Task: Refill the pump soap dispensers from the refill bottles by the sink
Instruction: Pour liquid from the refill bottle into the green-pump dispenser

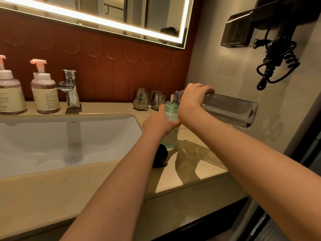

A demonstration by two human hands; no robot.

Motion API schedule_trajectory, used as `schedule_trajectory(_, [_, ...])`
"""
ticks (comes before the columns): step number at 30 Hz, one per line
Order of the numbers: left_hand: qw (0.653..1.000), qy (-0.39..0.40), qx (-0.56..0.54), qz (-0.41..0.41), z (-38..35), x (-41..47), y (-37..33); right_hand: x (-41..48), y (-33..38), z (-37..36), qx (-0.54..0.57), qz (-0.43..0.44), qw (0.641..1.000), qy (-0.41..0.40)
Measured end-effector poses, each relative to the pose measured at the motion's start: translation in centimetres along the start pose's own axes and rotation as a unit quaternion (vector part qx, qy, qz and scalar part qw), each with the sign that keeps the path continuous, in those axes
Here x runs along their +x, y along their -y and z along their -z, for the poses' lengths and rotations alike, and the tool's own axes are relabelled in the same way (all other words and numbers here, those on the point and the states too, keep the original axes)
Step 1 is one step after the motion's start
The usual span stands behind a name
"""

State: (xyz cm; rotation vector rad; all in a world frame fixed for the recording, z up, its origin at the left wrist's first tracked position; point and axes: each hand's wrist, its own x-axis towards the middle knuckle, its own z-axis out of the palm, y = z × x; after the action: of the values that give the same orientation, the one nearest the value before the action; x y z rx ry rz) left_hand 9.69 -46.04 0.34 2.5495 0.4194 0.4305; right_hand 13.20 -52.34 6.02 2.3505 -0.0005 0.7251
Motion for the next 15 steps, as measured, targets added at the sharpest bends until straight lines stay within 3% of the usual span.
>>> schedule_trajectory(15, [1.000,0.004,0.001,-0.002,0.02,0.09,0.11,0.23,0.11,-0.04,-0.002,-0.001,1.000,-0.003])
